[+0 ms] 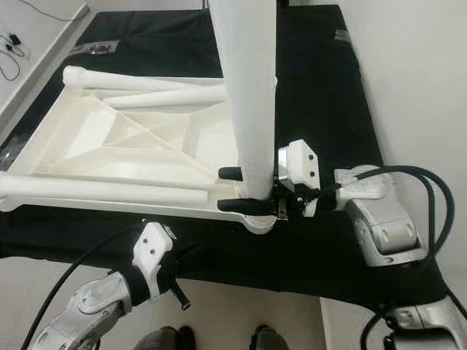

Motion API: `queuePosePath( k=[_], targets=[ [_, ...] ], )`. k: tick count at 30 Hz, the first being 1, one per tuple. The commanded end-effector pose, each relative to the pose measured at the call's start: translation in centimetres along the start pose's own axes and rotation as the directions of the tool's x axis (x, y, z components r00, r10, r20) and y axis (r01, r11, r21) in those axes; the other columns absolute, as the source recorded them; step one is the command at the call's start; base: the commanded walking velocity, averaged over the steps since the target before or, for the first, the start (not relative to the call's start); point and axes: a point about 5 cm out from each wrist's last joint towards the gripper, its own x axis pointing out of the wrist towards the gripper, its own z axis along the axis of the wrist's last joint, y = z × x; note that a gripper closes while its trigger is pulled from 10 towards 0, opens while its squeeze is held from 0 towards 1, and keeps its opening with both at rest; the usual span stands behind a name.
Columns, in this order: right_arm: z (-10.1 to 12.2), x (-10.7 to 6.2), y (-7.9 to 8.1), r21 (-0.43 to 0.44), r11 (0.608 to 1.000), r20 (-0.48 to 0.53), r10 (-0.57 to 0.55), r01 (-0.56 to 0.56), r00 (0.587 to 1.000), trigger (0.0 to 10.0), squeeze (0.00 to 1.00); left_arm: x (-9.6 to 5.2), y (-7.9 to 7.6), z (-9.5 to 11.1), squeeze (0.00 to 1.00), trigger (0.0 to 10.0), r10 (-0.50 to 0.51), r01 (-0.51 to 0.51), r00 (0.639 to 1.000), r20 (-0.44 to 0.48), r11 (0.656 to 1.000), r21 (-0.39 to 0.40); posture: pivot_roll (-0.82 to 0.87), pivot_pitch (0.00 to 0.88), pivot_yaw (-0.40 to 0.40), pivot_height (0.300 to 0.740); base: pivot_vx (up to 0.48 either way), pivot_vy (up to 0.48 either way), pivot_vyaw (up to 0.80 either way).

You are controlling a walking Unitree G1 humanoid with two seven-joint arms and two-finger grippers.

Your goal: Building children table

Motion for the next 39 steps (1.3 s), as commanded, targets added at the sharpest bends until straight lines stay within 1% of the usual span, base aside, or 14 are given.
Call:
queuePosePath(
  k=[1,8,13,18,23,24,25,26,27,28,29,30,33,39],
  targets=[
    [-2.6,0.1,-0.2,0.142,0.983,-0.037,-0.110,0.114,0.993,10.0,0.00,-0.2,-0.1,-0.4,0.00,10.0,-0.002,0.002,1.000,-0.015,1.000,-0.001,0.09,0.255,0.057,0.740,0.000,0.000,0.00],
    [-3.4,-0.1,-0.4,0.138,0.971,-0.070,-0.188,0.197,0.980,10.0,0.00,-0.2,-0.1,-0.3,0.00,10.0,-0.005,0.005,1.000,-0.014,1.000,-0.003,0.09,0.261,0.060,0.740,0.000,0.000,0.00],
    [-4.2,-0.1,-0.6,0.143,0.943,-0.117,-0.285,0.300,0.951,10.0,0.00,-0.2,-0.1,-0.3,0.00,10.0,-0.008,0.008,1.000,-0.016,1.000,-0.002,0.09,0.263,0.063,0.740,0.000,0.000,0.00],
    [-4.4,0.0,-0.6,0.151,0.919,-0.105,-0.350,0.363,0.931,10.0,0.00,-0.2,-0.1,-0.3,0.00,10.0,-0.008,0.008,1.000,-0.017,1.000,-0.002,0.09,0.263,0.065,0.740,0.000,0.000,0.00],
    [-4.4,0.0,-0.7,0.176,0.903,-0.102,-0.380,0.393,0.919,10.0,0.00,-0.1,0.0,-0.3,0.00,10.0,-0.010,0.010,1.000,-0.017,1.000,-0.002,0.09,0.262,0.065,0.740,0.000,0.000,0.00],
    [-4.2,0.1,-1.1,0.211,0.877,-0.094,-0.423,0.433,0.901,10.0,0.00,-0.1,0.0,-0.3,0.00,10.0,-0.011,0.011,1.000,-0.017,1.000,-0.002,0.09,0.263,0.063,0.740,0.000,0.000,0.00],
    [-4.2,0.1,-1.1,0.211,0.877,-0.094,-0.423,0.433,0.901,10.0,0.00,-0.1,0.0,-0.3,0.00,10.0,-0.011,0.011,1.000,-0.017,1.000,-0.002,0.09,0.263,0.063,0.740,0.000,0.000,0.00],
    [-4.2,0.3,-1.5,0.234,0.854,-0.098,-0.454,0.464,0.886,10.0,0.00,-0.1,0.0,-0.3,0.00,10.0,-0.012,0.012,1.000,-0.017,1.000,-0.003,0.09,0.263,0.061,0.740,0.000,0.000,0.00],
    [-4.2,0.3,-1.5,0.234,0.854,-0.098,-0.454,0.464,0.886,10.0,0.00,-0.1,0.0,-0.3,0.00,10.0,-0.012,0.012,1.000,-0.017,1.000,-0.003,0.09,0.263,0.061,0.740,0.000,0.000,0.00],
    [-4.2,0.4,-1.8,0.257,0.833,-0.110,-0.478,0.490,0.871,10.0,0.00,-0.1,-0.1,-0.3,0.00,10.0,-0.012,0.012,1.000,-0.017,1.000,-0.003,0.09,0.264,0.061,0.740,0.000,0.000,0.00],
    [-4.2,0.4,-1.8,0.257,0.833,-0.110,-0.478,0.490,0.871,10.0,0.00,-0.1,-0.1,-0.3,0.00,10.0,-0.012,0.012,1.000,-0.017,1.000,-0.003,0.09,0.264,0.061,0.740,0.000,0.000,0.00],
    [-4.3,0.6,-2.0,0.265,0.819,-0.124,-0.495,0.509,0.860,10.0,0.00,-0.1,-0.1,-0.3,0.00,10.0,-0.011,0.011,1.000,-0.016,1.000,-0.004,0.09,0.263,0.060,0.740,0.000,0.000,0.00],
    [-4.6,1.4,-1.5,0.258,0.831,-0.166,-0.465,0.493,0.870,10.0,0.00,-0.1,-0.1,-0.3,0.00,10.0,-0.010,0.010,1.000,-0.014,1.000,-0.005,0.09,0.266,0.056,0.740,0.000,0.000,0.00],
    [-5.1,1.7,-1.3,0.252,0.833,-0.215,-0.448,0.493,0.868,10.0,0.00,-0.1,-0.1,-0.3,0.00,10.0,-0.008,0.008,1.000,-0.013,1.000,-0.006,0.09,0.266,0.055,0.740,0.000,0.000,0.00]
  ],
)
